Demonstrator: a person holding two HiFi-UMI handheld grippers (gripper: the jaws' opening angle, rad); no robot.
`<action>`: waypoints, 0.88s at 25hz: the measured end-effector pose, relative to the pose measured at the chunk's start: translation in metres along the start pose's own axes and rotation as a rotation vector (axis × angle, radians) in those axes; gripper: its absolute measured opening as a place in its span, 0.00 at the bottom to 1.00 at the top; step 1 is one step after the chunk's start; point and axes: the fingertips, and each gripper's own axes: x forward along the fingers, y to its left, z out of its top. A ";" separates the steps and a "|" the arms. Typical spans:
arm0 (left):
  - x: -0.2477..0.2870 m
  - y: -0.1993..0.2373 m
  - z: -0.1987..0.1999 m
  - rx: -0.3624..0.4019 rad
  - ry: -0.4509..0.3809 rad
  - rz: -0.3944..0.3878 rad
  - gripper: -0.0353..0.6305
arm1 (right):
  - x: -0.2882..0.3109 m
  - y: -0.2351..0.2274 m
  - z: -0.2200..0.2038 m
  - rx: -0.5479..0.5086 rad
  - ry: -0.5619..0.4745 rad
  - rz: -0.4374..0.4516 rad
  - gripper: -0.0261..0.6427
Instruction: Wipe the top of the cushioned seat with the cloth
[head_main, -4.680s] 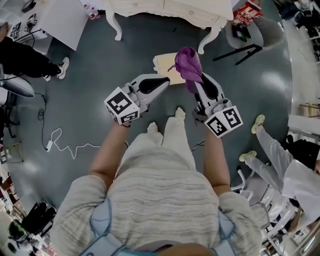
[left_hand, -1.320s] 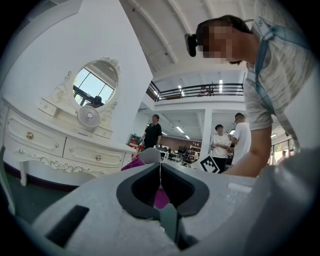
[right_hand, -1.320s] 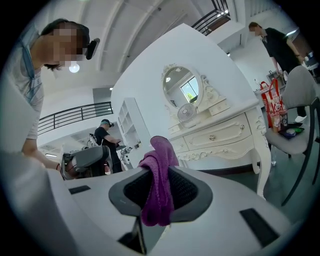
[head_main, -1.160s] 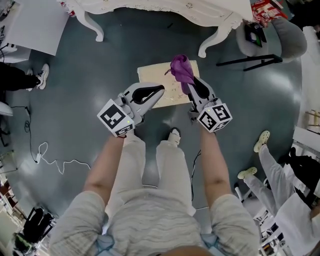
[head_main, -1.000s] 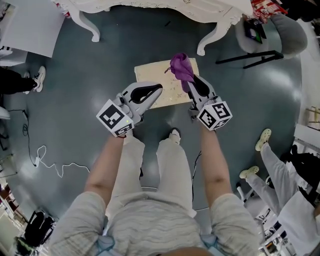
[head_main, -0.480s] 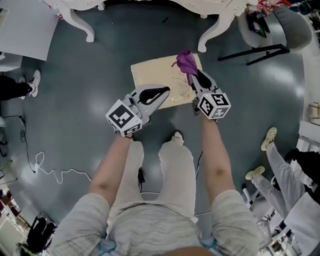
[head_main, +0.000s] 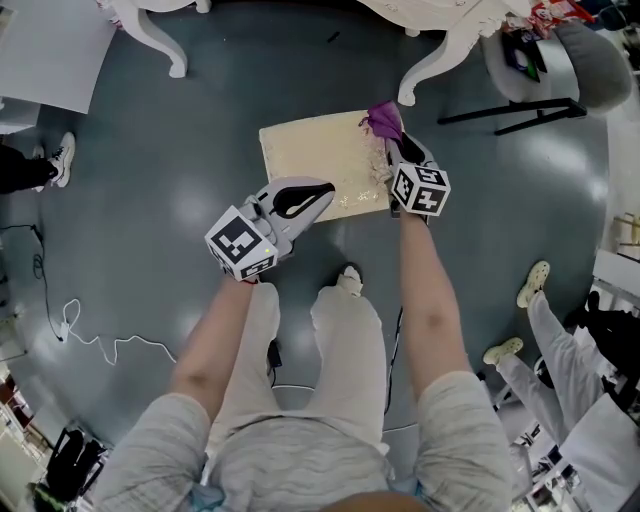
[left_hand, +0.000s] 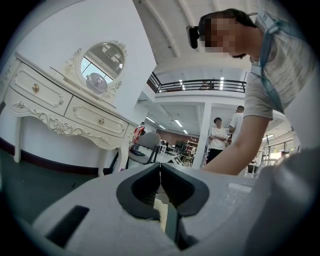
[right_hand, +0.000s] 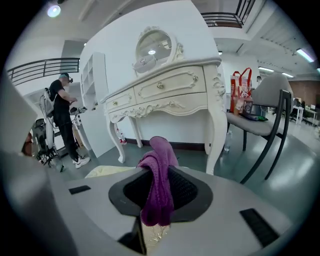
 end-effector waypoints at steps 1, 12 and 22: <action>-0.001 0.002 -0.001 -0.001 0.001 0.003 0.07 | 0.002 -0.002 -0.001 0.003 0.003 -0.012 0.16; 0.005 0.011 -0.016 -0.019 0.021 0.026 0.07 | 0.018 -0.013 -0.021 -0.064 0.092 -0.109 0.16; -0.005 0.012 -0.018 -0.031 0.025 0.037 0.07 | 0.028 -0.005 -0.029 -0.057 0.154 -0.183 0.16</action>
